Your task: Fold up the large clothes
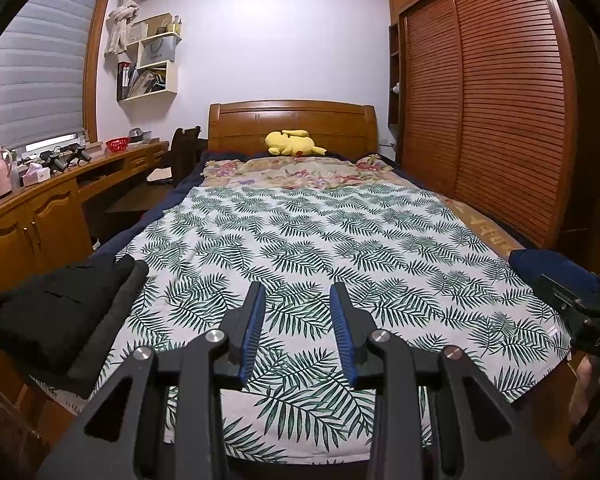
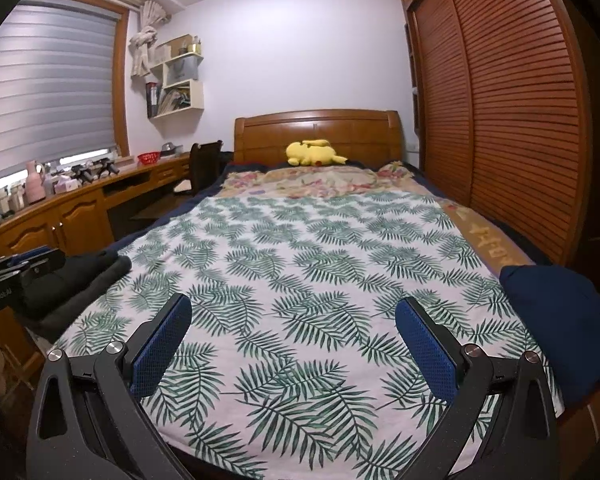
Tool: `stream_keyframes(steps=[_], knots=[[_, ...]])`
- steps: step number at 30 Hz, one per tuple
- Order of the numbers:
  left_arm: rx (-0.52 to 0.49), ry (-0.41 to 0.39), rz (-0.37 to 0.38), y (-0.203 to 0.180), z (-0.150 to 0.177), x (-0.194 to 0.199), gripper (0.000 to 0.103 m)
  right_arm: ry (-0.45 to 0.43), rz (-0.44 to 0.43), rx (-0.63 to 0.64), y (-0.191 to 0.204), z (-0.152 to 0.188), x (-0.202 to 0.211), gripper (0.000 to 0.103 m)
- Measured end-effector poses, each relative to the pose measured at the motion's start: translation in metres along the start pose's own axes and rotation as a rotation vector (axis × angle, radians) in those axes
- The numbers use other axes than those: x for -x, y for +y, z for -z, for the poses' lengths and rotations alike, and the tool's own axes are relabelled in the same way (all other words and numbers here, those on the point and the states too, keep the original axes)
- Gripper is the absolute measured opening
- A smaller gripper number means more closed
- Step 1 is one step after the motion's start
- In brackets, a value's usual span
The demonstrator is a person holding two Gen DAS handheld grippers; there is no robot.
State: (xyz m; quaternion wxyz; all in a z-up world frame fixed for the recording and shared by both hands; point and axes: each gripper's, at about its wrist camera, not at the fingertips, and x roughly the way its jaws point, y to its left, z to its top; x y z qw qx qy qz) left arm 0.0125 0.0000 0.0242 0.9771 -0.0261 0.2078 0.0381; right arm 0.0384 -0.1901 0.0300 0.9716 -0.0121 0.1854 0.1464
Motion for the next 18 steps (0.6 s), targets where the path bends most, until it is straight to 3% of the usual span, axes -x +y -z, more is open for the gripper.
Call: stream_keyframes(steps=[18], knots=[[-0.001, -0.002, 0.002, -0.0013, 0.0000, 0.0032, 0.033, -0.016, -0.010, -0.004, 0.0020, -0.0005, 0.0056, 0.103]])
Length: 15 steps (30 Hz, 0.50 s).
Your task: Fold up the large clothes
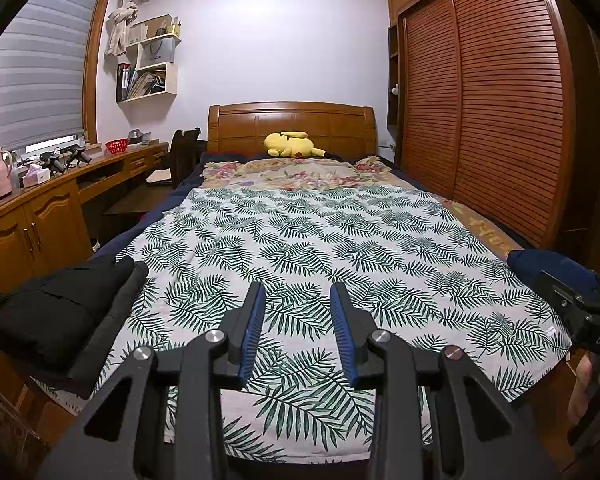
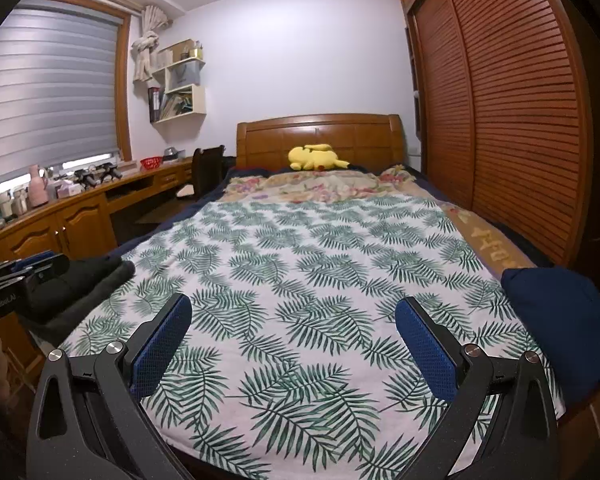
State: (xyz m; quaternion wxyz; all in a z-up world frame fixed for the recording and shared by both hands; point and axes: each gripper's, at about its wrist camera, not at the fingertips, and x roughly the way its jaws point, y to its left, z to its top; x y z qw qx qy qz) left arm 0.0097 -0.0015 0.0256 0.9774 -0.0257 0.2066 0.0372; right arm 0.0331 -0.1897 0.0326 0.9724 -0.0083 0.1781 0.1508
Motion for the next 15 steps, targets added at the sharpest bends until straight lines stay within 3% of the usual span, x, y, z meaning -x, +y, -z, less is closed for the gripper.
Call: stream_keyframes(steps=[15], knots=[[-0.003, -0.006, 0.004, -0.0033, -0.0026, 0.0061, 0.033, 0.001, 0.000, 0.000, -0.0004, 0.0001, -0.0002, 0.103]])
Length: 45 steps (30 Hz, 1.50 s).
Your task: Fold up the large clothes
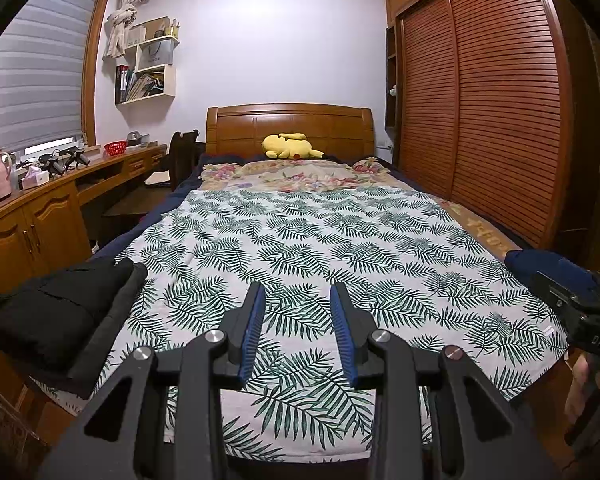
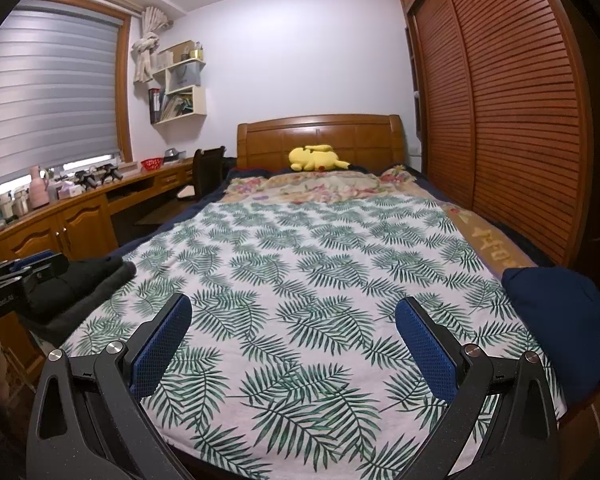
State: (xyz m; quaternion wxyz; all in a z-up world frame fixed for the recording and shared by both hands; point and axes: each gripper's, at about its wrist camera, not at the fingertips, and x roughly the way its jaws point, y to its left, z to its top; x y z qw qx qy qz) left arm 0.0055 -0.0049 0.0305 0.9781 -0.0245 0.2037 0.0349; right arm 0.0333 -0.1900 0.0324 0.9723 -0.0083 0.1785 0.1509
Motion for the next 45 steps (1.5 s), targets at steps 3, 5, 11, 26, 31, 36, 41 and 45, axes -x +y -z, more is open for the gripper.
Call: stream_keyframes(steps=[3, 5, 11, 26, 31, 36, 41, 45], knots=[[0.000, 0.000, 0.000, -0.0001, 0.0001, 0.0001, 0.033, -0.001, -0.001, 0.000, 0.0004, 0.0000, 0.0000, 0.103], [0.000, -0.001, 0.000, 0.0000, 0.0000, 0.0000, 0.033, 0.000, 0.000, 0.001, 0.0003, 0.0002, -0.0003, 0.103], [-0.001, -0.001, 0.000, -0.0004, -0.0006, 0.0007, 0.033, 0.000, 0.001, -0.001, 0.0000, 0.0001, 0.0000, 0.103], [0.003, -0.002, -0.001, -0.0016, -0.0017, 0.0012, 0.033, -0.002, 0.000, 0.000, -0.0001, 0.0001, 0.0004, 0.103], [0.005, -0.002, 0.000, -0.0023, -0.0024, 0.0015, 0.033, -0.001, 0.001, -0.001, -0.0001, 0.0005, 0.0003, 0.103], [0.004, -0.002, 0.000, -0.0017, -0.0020, 0.0013, 0.033, -0.001, 0.000, -0.001, 0.0000, 0.0007, 0.0002, 0.103], [0.004, -0.002, 0.000, -0.0015, -0.0019, 0.0014, 0.033, 0.000, -0.002, -0.001, 0.0009, 0.0003, 0.0005, 0.103], [0.004, -0.002, 0.000, -0.0019, -0.0020, 0.0011, 0.033, -0.001, -0.003, 0.000, 0.0020, -0.0002, 0.0005, 0.103]])
